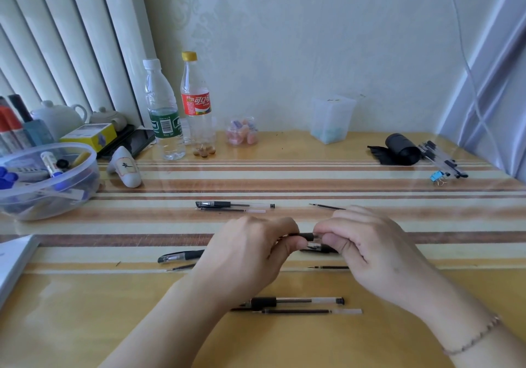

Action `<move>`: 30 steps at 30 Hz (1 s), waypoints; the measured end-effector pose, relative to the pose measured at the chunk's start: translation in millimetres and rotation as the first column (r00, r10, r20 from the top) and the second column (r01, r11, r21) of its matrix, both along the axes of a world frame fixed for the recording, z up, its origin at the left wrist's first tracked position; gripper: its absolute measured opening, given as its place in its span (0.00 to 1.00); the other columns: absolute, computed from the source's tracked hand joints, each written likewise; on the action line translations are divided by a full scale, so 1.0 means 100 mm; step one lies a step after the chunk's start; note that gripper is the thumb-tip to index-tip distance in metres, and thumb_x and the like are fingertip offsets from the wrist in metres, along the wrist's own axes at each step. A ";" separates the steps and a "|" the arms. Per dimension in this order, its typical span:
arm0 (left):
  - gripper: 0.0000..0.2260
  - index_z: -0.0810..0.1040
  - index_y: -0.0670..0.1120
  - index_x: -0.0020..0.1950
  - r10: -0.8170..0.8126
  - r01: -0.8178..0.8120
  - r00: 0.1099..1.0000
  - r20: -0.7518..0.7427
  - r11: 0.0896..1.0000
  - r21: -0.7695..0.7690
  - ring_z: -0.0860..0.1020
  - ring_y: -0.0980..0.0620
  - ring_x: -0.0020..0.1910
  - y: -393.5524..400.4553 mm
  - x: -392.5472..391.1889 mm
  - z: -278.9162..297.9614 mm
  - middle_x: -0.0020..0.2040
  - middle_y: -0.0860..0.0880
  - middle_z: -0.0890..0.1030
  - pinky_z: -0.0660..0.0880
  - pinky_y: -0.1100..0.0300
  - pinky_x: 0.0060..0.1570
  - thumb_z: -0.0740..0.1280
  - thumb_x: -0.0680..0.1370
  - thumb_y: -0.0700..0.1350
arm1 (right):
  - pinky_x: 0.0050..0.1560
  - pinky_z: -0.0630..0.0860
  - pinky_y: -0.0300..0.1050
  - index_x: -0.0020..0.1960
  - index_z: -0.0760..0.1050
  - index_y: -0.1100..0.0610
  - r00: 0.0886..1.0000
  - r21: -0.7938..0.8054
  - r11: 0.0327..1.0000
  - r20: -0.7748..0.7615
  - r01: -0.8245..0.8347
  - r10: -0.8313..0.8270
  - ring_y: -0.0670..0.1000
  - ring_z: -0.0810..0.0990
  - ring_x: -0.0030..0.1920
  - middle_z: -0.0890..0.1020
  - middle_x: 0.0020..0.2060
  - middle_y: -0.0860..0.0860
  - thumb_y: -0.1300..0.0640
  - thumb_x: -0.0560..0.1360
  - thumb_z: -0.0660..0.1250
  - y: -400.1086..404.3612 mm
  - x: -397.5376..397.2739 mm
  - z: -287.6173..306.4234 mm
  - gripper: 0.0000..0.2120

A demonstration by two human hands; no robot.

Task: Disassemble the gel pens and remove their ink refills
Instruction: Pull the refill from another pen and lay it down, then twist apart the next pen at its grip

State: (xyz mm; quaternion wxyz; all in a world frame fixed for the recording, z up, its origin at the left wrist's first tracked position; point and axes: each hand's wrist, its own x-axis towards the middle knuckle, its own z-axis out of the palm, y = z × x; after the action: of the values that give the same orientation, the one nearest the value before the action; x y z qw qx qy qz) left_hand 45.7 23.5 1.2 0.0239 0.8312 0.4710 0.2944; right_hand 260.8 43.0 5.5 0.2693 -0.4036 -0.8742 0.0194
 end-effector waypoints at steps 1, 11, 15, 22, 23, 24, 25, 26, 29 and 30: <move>0.11 0.74 0.54 0.46 -0.007 0.007 1.000 0.018 1.000 0.002 0.69 0.54 0.30 -0.01 -0.01 0.01 0.29 0.56 0.69 0.64 0.61 0.26 0.57 0.79 0.58 | 0.38 0.73 0.41 0.48 0.79 0.46 1.000 -0.010 1.000 -0.017 0.001 -0.002 0.44 0.75 0.40 0.76 0.35 0.36 0.49 0.79 0.57 -0.01 0.00 0.01 0.12; 0.12 0.65 0.52 0.38 -0.039 0.045 0.972 0.233 0.999 -0.019 0.68 0.55 0.34 -0.01 0.00 -0.05 0.33 0.56 0.68 0.67 0.56 0.32 0.55 0.82 0.49 | 0.38 0.80 0.46 0.49 0.83 0.53 0.986 0.039 0.999 -0.170 0.007 -0.001 0.43 0.82 0.42 0.83 0.39 0.42 0.63 0.74 0.67 -0.03 -0.01 -0.04 0.08; 0.14 0.64 0.48 0.36 -0.009 0.026 0.956 0.295 0.998 -0.055 0.65 0.54 0.31 0.02 0.01 -0.06 0.30 0.54 0.66 0.60 0.63 0.31 0.55 0.82 0.48 | 0.39 0.77 0.44 0.48 0.82 0.52 0.965 0.017 1.000 -0.263 0.004 0.000 0.45 0.78 0.42 0.79 0.39 0.41 0.52 0.70 0.74 -0.02 -0.02 0.01 0.07; 0.16 0.61 0.51 0.34 0.027 -0.028 0.957 0.287 1.000 0.001 0.65 0.53 0.29 0.04 -0.06 -0.06 0.28 0.55 0.64 0.65 0.55 0.29 0.55 0.81 0.52 | 0.32 0.65 0.30 0.43 0.78 0.44 0.990 -0.058 0.997 -0.132 0.047 -0.054 0.38 0.76 0.31 0.76 0.29 0.33 0.43 0.77 0.60 -0.01 0.04 0.01 0.11; 0.17 0.61 0.51 0.33 0.029 -0.029 0.955 0.294 1.000 -0.005 0.64 0.53 0.28 0.04 -0.06 -0.04 0.27 0.55 0.64 0.64 0.57 0.28 0.55 0.81 0.52 | 0.29 0.62 0.29 0.42 0.76 0.43 0.989 -0.053 0.996 -0.119 0.077 -0.083 0.40 0.74 0.29 0.74 0.27 0.33 0.45 0.75 0.63 -0.01 0.03 0.03 0.06; 0.17 0.61 0.50 0.33 0.034 -0.031 0.951 0.306 0.999 -0.014 0.63 0.54 0.27 0.03 -0.06 -0.04 0.27 0.55 0.63 0.62 0.59 0.28 0.56 0.82 0.51 | 0.27 0.62 0.31 0.42 0.73 0.44 0.989 -0.065 0.993 -0.107 0.100 -0.106 0.43 0.72 0.27 0.74 0.27 0.35 0.45 0.73 0.66 -0.02 0.02 0.03 0.04; 0.18 0.62 0.48 0.33 0.040 -0.033 0.945 0.324 0.999 -0.027 0.63 0.54 0.27 0.03 -0.07 -0.03 0.26 0.55 0.63 0.60 0.62 0.27 0.57 0.82 0.50 | 0.27 0.62 0.32 0.42 0.70 0.44 0.988 -0.073 0.991 -0.101 0.111 -0.118 0.46 0.70 0.26 0.75 0.29 0.35 0.44 0.72 0.67 -0.03 0.01 0.03 0.07; 0.18 0.63 0.47 0.32 0.048 -0.036 0.938 0.343 0.998 -0.044 0.62 0.55 0.26 0.03 -0.07 -0.02 0.26 0.54 0.63 0.59 0.64 0.27 0.58 0.82 0.49 | 0.27 0.63 0.34 0.43 0.68 0.43 0.988 -0.080 0.992 -0.106 0.101 -0.109 0.47 0.69 0.26 0.75 0.31 0.34 0.43 0.71 0.68 -0.04 0.00 0.02 0.09; 0.15 0.72 0.45 0.34 0.064 -0.029 0.928 0.367 0.995 -0.100 0.65 0.56 0.25 0.01 -0.07 0.00 0.25 0.55 0.66 0.61 0.69 0.27 0.61 0.81 0.47 | 0.29 0.66 0.33 0.53 0.71 0.41 0.988 -0.109 0.993 -0.141 0.053 -0.069 0.46 0.72 0.27 0.76 0.35 0.37 0.37 0.72 0.63 -0.05 -0.02 0.02 0.12; 0.13 0.75 0.46 0.36 0.071 -0.026 0.924 0.375 0.992 -0.123 0.66 0.57 0.25 0.00 -0.07 0.01 0.25 0.55 0.68 0.62 0.70 0.27 0.63 0.80 0.46 | 0.30 0.67 0.33 0.54 0.74 0.42 0.989 -0.094 0.994 -0.138 0.050 -0.063 0.44 0.74 0.29 0.77 0.34 0.38 0.37 0.73 0.61 -0.05 -0.02 0.03 0.14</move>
State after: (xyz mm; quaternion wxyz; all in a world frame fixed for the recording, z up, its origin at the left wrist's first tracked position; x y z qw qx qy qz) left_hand 38.2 23.6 1.8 0.1552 0.7439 0.4944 0.4220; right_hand 258.7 37.9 8.6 0.3121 -0.4375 -0.8396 0.0795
